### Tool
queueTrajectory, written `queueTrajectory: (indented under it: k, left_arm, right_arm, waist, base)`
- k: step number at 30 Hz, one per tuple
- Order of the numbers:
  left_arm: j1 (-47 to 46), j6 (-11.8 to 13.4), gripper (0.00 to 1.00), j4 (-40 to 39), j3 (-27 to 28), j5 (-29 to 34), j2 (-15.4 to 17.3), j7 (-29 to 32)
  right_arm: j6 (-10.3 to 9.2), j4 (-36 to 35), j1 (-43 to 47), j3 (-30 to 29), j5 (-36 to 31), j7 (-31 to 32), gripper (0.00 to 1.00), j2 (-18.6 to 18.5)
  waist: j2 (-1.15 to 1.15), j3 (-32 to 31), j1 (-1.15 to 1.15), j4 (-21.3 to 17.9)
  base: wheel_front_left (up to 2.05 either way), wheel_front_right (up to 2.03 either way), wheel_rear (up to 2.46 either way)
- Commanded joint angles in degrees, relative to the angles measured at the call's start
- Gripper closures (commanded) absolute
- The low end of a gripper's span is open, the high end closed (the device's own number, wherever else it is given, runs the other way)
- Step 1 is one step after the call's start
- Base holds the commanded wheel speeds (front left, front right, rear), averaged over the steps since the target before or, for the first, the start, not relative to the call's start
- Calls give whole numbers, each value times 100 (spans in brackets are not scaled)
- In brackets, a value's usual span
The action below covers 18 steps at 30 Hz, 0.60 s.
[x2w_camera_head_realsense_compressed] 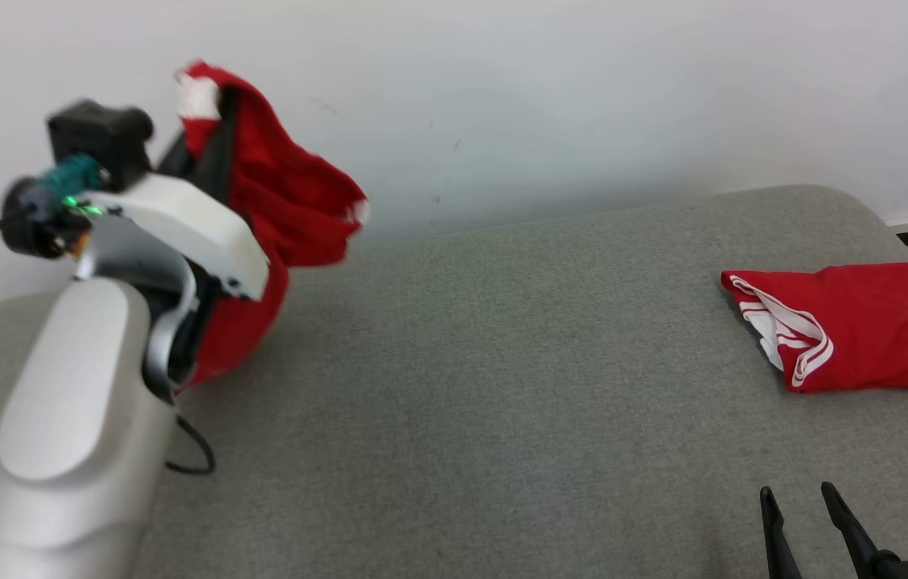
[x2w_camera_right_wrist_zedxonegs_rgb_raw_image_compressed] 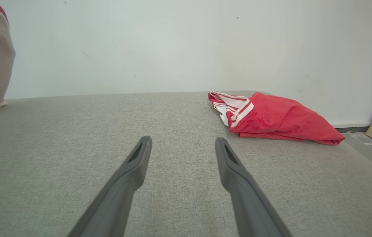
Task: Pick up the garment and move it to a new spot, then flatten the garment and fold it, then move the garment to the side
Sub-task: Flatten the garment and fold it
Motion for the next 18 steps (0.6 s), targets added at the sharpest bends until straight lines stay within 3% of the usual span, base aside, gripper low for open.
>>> queueTrajectory:
  k: [1, 9, 18]
  left_arm:
    - [200, -21, 100, -27, -25, -49, -32, 42]
    - [712, -156, 100, -569, -358, -323, -410, 271]
    - [663, -237, 100, -1358, -678, -553, -742, 570]
  right_arm:
    - [-16, 16, -3, 1, 65, -15, 0, -13]
    - [-16, 26, 38, -13, 69, -15, 0, -12]
    - [-16, 49, -28, 23, 70, -15, 0, -13]
  waist:
    - [0, 0, 0, 5]
    - [0, 13, 0, 29]
    - [0, 9, 0, -54]
  base:
    - [0, 0, 0]
    - [0, 0, 0]
    - [0, 0, 0]
